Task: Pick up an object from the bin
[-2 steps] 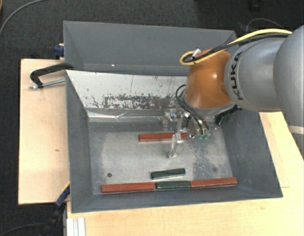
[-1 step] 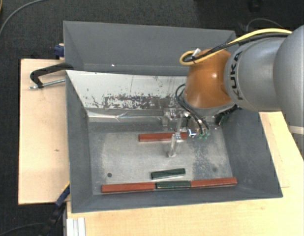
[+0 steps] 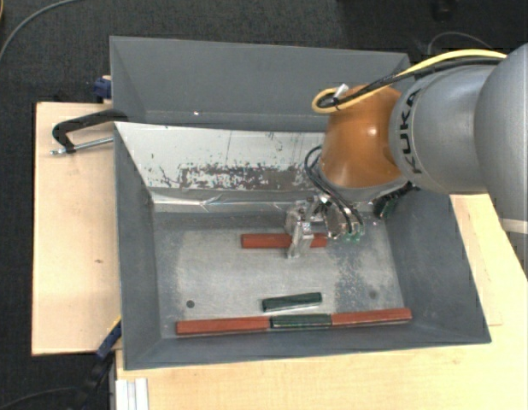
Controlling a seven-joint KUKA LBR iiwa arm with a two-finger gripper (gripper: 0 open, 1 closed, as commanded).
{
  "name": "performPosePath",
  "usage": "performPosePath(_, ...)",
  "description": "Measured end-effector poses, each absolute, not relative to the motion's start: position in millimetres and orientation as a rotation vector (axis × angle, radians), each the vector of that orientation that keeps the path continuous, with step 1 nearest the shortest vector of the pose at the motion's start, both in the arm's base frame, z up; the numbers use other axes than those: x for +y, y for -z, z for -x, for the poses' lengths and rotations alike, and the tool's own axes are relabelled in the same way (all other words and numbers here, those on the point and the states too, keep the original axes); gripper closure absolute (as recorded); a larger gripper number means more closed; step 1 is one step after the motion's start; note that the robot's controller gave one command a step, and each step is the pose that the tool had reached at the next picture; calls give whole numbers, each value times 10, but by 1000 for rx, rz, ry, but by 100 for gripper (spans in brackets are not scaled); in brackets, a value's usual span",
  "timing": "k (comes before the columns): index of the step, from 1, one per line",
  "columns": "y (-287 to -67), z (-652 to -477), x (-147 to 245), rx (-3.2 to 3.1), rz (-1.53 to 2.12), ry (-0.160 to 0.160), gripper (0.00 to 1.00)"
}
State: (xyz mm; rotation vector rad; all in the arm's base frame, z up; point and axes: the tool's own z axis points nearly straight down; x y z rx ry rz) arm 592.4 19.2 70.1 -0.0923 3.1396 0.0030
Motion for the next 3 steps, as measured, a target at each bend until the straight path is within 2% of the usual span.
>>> performPosePath(1, -971, -5945, 200, 3131, 91, -3, 100)
performPosePath(2, -1097, -5962, 207, 3132, 91, -3, 100)
performPosePath(3, -1111, -5975, 216, 3134, 90, -3, 100)
